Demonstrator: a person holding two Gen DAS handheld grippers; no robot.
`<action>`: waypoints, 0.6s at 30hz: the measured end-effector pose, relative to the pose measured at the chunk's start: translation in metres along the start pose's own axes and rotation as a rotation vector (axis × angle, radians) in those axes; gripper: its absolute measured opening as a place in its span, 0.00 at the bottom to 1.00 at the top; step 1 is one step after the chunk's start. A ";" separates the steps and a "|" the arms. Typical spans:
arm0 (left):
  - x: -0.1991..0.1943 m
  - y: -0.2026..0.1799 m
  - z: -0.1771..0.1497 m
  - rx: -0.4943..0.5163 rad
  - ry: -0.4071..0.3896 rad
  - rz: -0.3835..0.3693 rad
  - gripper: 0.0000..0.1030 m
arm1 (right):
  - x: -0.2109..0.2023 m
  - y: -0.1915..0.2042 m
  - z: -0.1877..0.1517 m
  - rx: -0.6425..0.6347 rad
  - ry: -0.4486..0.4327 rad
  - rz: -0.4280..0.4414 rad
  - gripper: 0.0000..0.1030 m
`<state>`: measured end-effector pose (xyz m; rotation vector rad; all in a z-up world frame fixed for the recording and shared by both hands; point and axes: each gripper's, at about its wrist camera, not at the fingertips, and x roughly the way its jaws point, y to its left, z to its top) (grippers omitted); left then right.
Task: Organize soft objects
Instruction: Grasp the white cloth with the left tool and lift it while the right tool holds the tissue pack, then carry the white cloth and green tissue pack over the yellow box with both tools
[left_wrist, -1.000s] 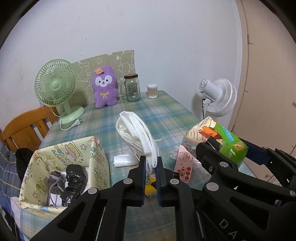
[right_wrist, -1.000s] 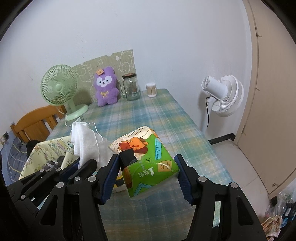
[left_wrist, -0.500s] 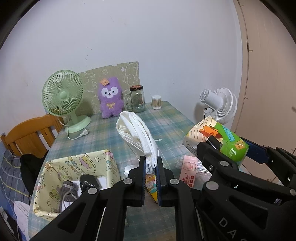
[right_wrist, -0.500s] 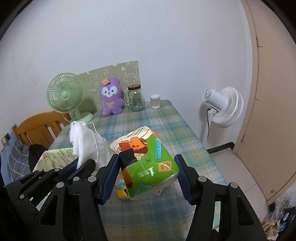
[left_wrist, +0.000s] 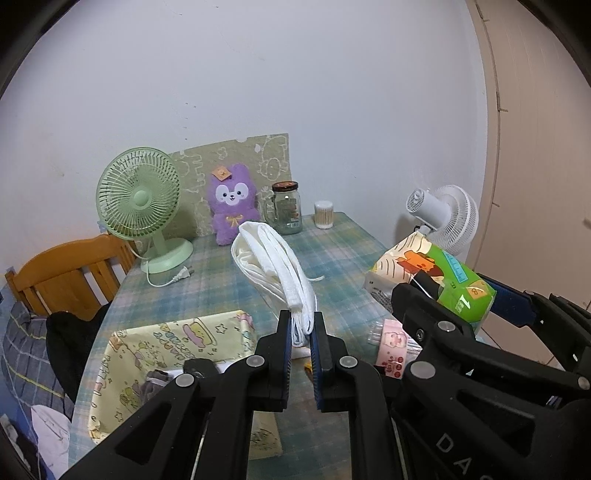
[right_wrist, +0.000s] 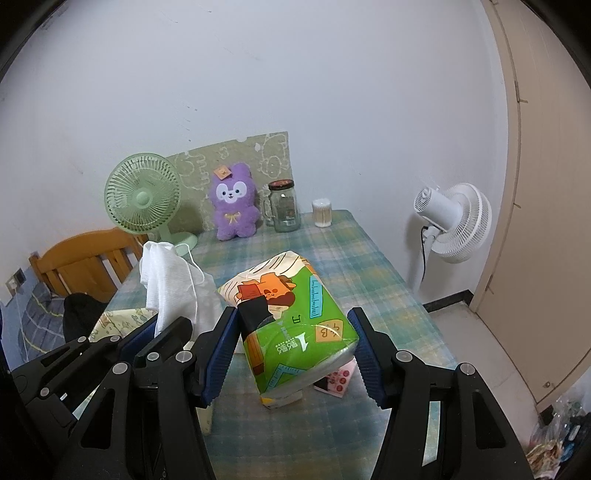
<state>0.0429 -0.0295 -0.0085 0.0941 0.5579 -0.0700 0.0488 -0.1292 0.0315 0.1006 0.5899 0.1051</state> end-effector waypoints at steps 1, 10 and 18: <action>0.000 0.002 0.000 -0.001 -0.001 0.002 0.06 | 0.000 0.003 0.001 -0.002 -0.002 0.001 0.61; -0.001 0.025 0.002 -0.020 -0.010 0.029 0.06 | 0.005 0.028 0.006 -0.021 -0.008 0.026 0.61; -0.001 0.049 0.000 -0.036 -0.009 0.060 0.06 | 0.013 0.052 0.007 -0.040 -0.004 0.067 0.61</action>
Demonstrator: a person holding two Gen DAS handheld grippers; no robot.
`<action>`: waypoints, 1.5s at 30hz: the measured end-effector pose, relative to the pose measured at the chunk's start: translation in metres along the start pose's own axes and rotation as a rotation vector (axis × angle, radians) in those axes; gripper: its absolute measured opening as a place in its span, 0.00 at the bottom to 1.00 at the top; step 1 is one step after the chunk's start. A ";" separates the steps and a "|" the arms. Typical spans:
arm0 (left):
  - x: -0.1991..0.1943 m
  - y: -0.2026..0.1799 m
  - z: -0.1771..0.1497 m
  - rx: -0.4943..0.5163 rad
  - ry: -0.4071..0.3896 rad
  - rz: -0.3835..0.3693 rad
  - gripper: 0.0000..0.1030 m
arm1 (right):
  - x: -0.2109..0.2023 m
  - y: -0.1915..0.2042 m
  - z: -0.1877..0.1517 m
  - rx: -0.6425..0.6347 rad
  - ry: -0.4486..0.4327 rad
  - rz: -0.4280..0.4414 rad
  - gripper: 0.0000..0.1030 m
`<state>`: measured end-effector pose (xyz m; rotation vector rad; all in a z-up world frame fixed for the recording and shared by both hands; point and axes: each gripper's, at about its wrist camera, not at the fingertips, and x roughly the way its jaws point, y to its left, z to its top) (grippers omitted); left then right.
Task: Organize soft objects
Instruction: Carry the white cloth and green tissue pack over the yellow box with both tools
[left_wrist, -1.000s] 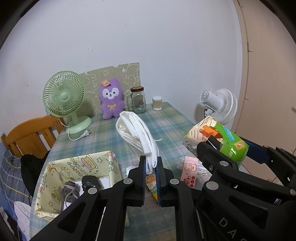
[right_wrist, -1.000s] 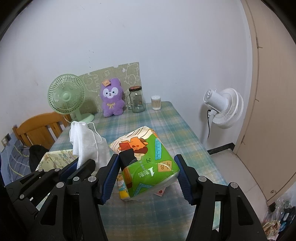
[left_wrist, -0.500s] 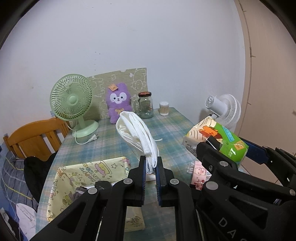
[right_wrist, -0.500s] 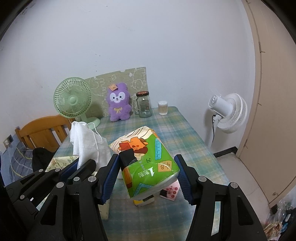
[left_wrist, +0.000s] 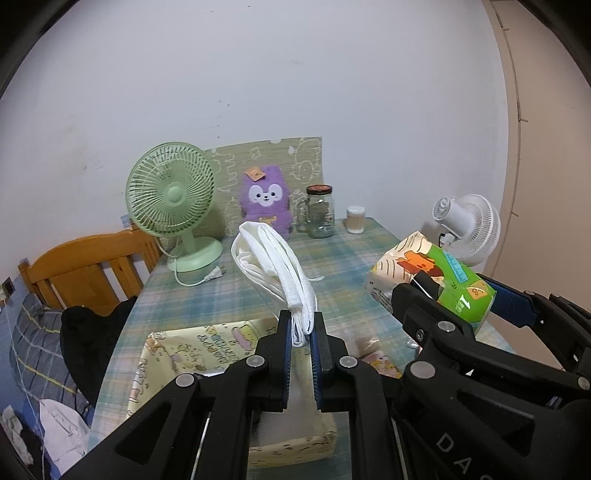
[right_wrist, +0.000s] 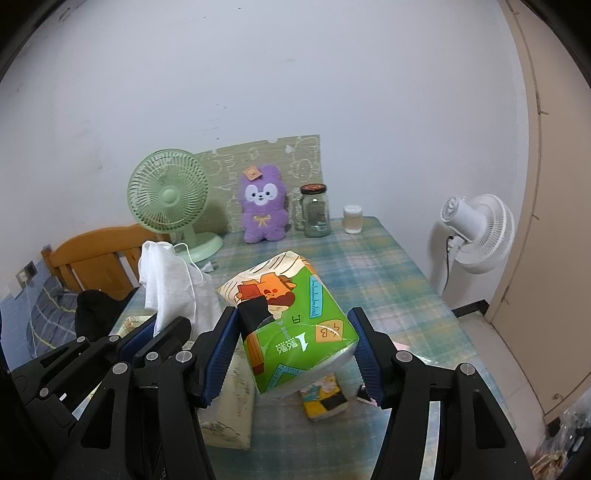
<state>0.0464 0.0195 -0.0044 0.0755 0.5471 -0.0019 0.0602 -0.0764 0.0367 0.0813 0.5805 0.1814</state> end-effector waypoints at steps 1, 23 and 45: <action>0.000 0.003 0.000 0.000 0.001 0.002 0.06 | 0.001 0.002 0.000 -0.002 0.001 0.006 0.61; 0.020 0.056 -0.020 -0.028 0.078 0.072 0.06 | 0.042 0.056 -0.013 -0.054 0.074 0.087 0.61; 0.057 0.096 -0.057 -0.042 0.225 0.146 0.07 | 0.099 0.095 -0.044 -0.104 0.227 0.162 0.61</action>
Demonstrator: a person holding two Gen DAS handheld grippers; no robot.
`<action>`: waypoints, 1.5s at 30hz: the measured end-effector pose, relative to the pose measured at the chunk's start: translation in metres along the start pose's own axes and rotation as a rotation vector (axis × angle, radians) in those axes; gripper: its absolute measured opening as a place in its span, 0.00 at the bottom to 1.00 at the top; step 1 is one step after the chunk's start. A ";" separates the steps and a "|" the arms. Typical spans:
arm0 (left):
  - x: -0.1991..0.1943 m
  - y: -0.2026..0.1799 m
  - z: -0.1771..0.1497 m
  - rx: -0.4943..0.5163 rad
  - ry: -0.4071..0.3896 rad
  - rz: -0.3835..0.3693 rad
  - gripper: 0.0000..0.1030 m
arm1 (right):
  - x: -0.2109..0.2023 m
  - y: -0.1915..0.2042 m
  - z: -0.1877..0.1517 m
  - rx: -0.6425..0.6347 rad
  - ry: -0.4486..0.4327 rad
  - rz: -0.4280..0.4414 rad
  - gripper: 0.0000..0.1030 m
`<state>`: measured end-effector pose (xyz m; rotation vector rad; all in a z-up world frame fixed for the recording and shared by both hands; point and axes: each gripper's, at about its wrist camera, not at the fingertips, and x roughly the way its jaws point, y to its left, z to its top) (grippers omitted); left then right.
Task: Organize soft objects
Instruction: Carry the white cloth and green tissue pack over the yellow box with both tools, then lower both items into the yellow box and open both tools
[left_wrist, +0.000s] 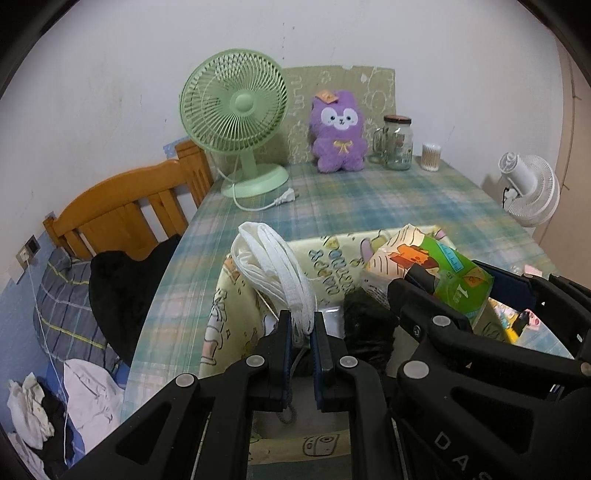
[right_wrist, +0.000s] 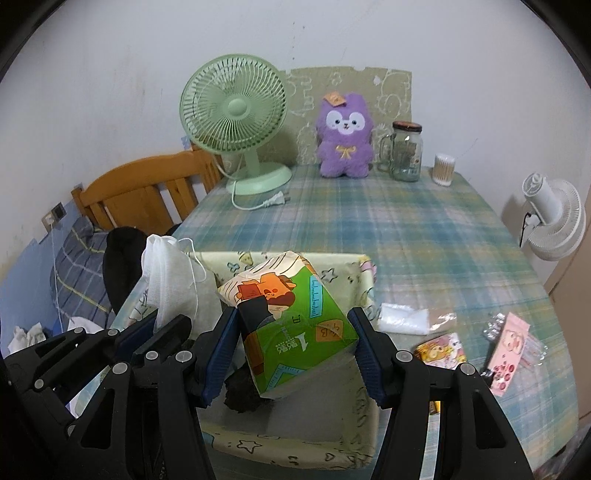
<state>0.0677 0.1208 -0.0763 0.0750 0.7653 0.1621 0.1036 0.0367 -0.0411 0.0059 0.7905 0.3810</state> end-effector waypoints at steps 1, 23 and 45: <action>0.002 0.001 -0.001 0.001 0.006 0.002 0.07 | 0.002 0.001 0.000 0.000 0.006 0.002 0.61; 0.005 -0.001 -0.003 -0.023 0.047 -0.080 0.72 | 0.016 0.001 0.000 0.011 0.044 -0.024 0.81; -0.036 -0.018 0.010 -0.007 -0.076 -0.096 0.89 | -0.037 -0.012 0.011 0.007 -0.086 -0.079 0.91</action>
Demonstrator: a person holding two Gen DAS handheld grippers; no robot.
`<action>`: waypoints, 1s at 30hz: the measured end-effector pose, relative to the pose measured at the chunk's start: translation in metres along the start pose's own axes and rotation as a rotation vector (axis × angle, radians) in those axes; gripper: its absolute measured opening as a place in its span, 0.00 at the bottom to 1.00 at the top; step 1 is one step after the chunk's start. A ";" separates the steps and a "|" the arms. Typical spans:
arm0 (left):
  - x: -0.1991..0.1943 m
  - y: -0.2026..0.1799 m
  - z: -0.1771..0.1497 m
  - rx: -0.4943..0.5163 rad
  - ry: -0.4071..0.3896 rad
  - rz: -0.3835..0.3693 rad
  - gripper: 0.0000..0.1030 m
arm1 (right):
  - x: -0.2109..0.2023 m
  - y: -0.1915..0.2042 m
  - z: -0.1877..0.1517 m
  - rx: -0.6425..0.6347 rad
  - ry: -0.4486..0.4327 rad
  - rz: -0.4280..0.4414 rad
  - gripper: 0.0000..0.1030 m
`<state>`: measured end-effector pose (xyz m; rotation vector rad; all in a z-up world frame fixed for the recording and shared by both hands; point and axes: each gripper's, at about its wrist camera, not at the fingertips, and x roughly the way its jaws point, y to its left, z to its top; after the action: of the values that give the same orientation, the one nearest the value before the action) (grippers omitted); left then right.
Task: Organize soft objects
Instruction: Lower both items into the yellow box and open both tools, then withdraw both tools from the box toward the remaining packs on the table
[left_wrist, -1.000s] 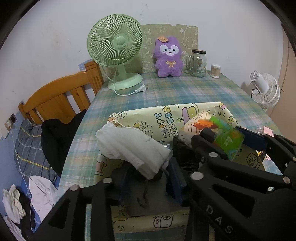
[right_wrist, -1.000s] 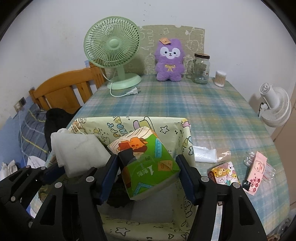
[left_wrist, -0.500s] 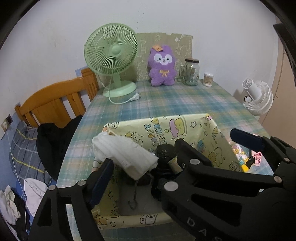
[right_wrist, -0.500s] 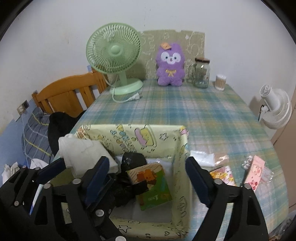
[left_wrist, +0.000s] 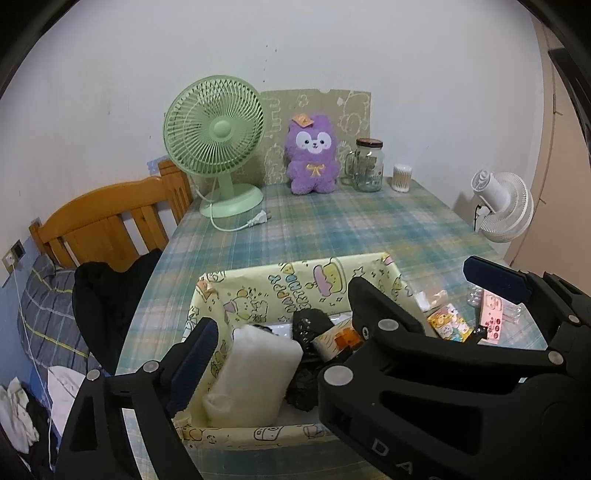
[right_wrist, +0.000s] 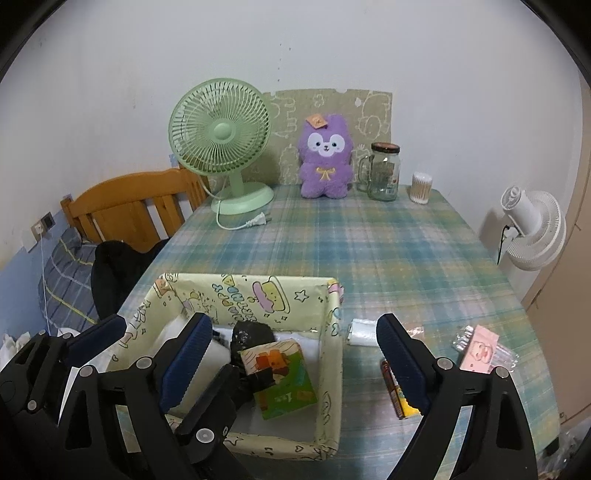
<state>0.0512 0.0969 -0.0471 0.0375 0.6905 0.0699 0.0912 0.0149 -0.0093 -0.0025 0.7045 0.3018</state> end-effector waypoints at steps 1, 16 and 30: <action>-0.001 0.000 0.000 0.001 -0.003 -0.001 0.90 | -0.002 -0.001 0.000 0.001 -0.003 -0.002 0.92; -0.023 -0.026 0.012 0.025 -0.073 -0.024 0.91 | -0.035 -0.023 0.008 0.013 -0.069 -0.042 0.94; -0.040 -0.060 0.019 0.043 -0.121 -0.038 0.91 | -0.063 -0.056 0.009 0.038 -0.110 -0.087 0.95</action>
<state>0.0358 0.0334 -0.0107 0.0698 0.5716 0.0161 0.0669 -0.0550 0.0326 0.0194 0.5991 0.2039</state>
